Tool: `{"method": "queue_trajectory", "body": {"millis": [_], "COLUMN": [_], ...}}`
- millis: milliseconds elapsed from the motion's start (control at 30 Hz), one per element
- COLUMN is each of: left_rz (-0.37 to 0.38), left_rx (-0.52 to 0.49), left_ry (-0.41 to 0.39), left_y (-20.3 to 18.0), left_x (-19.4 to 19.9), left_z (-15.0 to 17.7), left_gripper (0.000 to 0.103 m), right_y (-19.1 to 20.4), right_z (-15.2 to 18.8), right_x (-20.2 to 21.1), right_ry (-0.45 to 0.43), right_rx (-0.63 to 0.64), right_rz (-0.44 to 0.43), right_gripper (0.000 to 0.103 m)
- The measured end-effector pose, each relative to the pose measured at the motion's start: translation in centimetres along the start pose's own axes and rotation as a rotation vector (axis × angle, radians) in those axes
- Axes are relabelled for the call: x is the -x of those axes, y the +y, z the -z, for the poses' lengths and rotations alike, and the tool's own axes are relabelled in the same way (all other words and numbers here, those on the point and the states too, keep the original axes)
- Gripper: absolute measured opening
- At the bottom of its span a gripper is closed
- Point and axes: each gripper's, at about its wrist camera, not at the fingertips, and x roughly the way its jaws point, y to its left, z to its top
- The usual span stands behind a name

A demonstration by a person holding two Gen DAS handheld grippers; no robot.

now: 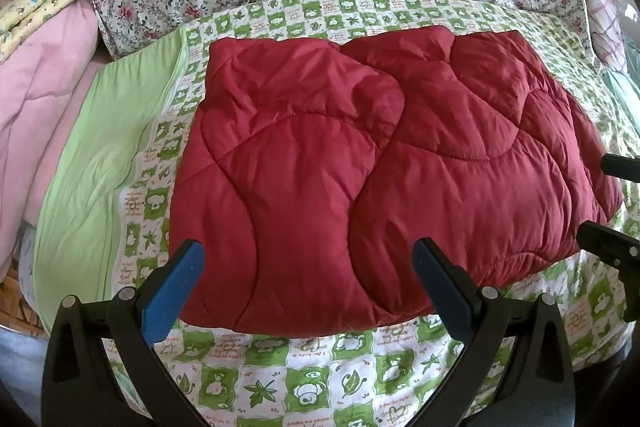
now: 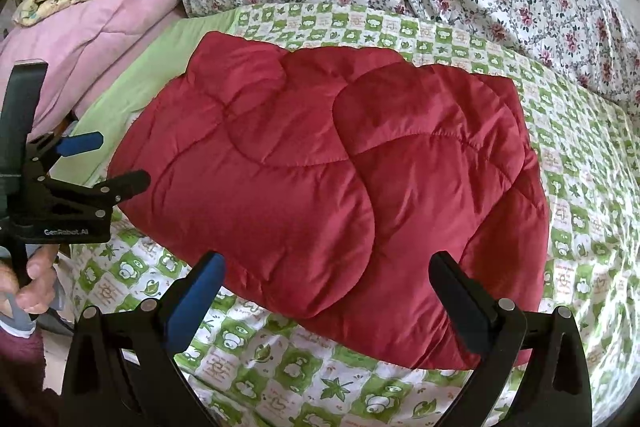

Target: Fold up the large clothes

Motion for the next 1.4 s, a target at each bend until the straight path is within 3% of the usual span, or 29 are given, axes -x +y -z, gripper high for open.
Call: {"method": "queue_trajectory", "body": {"millis": [1400], "left_rz": [0.002], "left_rx": [-0.005], "left_ry": [-0.020], "left_y": [-0.15], "left_x": [0.16], "left_z": [-0.63], "left_gripper": [0.103], "right_y": [-0.02], "right_z": [-0.44], "right_x": [0.00], "right_ry": [-0.005], "right_rx": [0.000], "right_rz": [0.000], "right_gripper": [0.103]}}
